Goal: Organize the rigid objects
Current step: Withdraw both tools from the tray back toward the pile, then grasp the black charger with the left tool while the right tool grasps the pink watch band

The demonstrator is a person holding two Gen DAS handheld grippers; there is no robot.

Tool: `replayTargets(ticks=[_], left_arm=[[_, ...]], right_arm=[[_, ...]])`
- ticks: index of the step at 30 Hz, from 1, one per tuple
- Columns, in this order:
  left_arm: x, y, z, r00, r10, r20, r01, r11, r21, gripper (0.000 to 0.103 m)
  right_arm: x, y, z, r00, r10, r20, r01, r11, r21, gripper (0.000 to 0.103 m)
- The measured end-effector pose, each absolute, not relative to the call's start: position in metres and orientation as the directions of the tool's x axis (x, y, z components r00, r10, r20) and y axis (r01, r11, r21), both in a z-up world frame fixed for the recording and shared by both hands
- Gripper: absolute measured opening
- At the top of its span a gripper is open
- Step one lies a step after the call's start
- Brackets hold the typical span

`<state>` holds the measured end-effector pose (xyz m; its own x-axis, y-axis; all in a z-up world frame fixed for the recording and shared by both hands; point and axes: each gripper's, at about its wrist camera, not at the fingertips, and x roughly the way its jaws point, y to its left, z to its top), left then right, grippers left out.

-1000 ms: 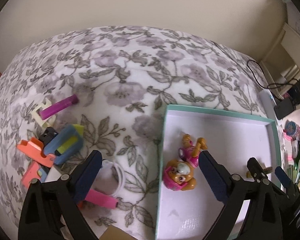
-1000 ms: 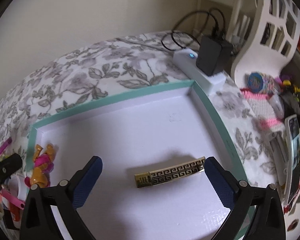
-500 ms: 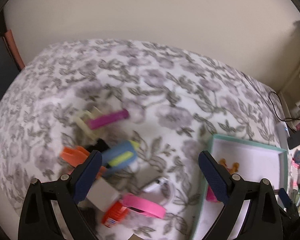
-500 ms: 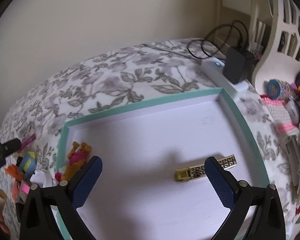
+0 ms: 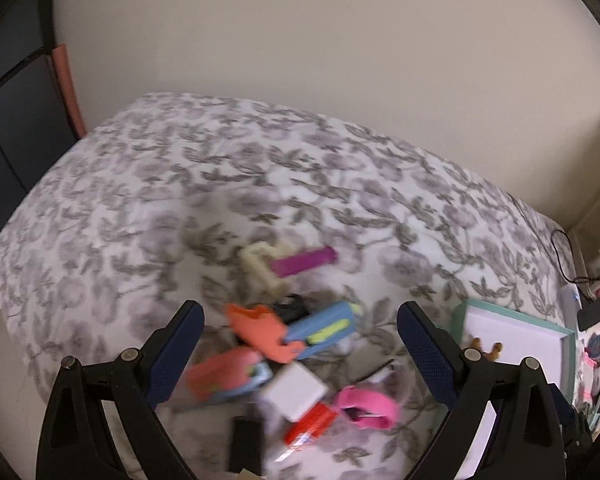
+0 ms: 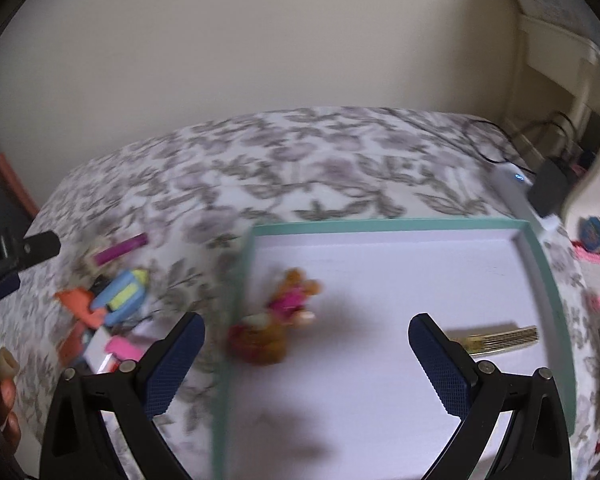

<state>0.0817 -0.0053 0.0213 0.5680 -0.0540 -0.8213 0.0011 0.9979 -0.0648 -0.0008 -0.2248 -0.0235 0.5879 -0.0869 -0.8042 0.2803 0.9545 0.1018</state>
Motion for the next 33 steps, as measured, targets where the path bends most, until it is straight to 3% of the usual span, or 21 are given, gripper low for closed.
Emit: replayTargets(ticks=[13,33], left_arm=[[0.065,0.079,0.015,0.523,0.015,-0.852,-0.164,0.983,-0.083,0.097],[0.058,0.071,-0.054,0.254,-0.028,-0.967,-0.187,0.979,-0.078,0.097]], right_arm=[[0.013,-0.15,-0.024,0.567,0.054,-0.822,0.108,0.984,0.139,0.103],[0.026,-0.125,-0.068,0.424,0.12,-0.898,0.022,0.99,0.142,0.103]])
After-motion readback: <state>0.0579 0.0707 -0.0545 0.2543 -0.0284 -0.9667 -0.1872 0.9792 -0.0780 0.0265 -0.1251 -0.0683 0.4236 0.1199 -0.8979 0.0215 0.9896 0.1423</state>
